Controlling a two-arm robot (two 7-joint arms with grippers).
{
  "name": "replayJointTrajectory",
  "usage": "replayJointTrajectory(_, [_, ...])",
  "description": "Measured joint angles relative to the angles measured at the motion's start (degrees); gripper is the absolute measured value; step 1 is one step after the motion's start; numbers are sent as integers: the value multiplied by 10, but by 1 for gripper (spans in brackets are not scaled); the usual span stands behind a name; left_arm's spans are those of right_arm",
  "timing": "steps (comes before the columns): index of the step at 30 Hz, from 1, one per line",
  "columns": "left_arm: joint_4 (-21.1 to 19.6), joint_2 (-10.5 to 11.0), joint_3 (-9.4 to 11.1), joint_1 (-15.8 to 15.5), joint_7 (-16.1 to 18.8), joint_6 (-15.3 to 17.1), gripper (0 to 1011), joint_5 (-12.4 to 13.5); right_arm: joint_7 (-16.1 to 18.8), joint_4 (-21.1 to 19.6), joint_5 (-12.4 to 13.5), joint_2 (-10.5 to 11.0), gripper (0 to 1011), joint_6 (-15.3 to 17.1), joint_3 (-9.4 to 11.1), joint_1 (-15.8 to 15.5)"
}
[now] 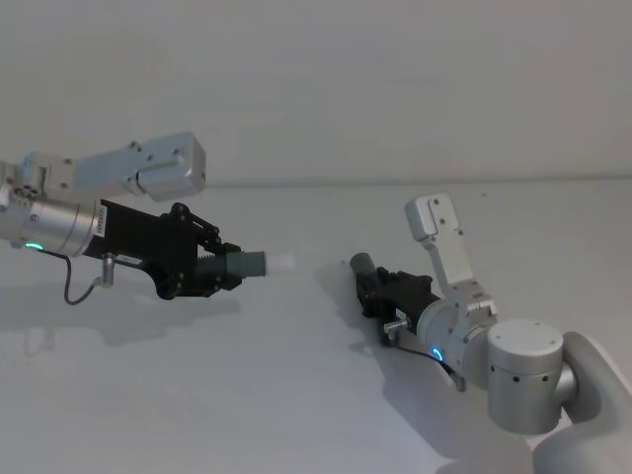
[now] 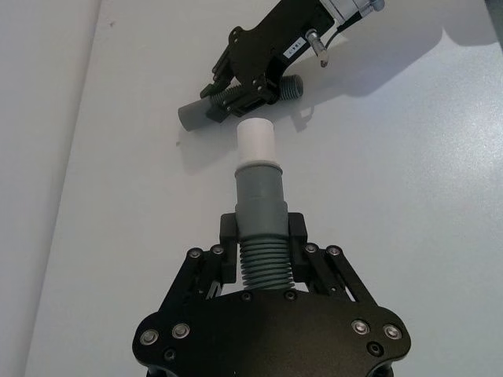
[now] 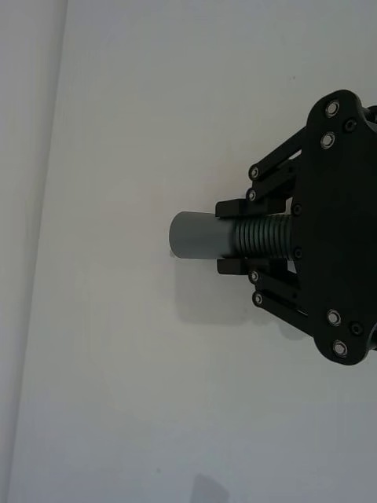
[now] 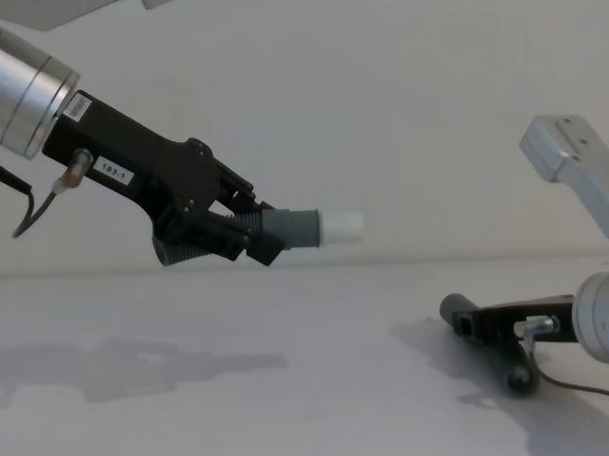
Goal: Use both hands to pick up one end of the pipe from the table, align the ends, and insert them.
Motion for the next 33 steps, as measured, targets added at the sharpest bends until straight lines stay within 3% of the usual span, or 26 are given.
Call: replayJointTrajectory(33, [0,0,0,0,0,0,336,0,0,1,0,0,264,0,0,0])
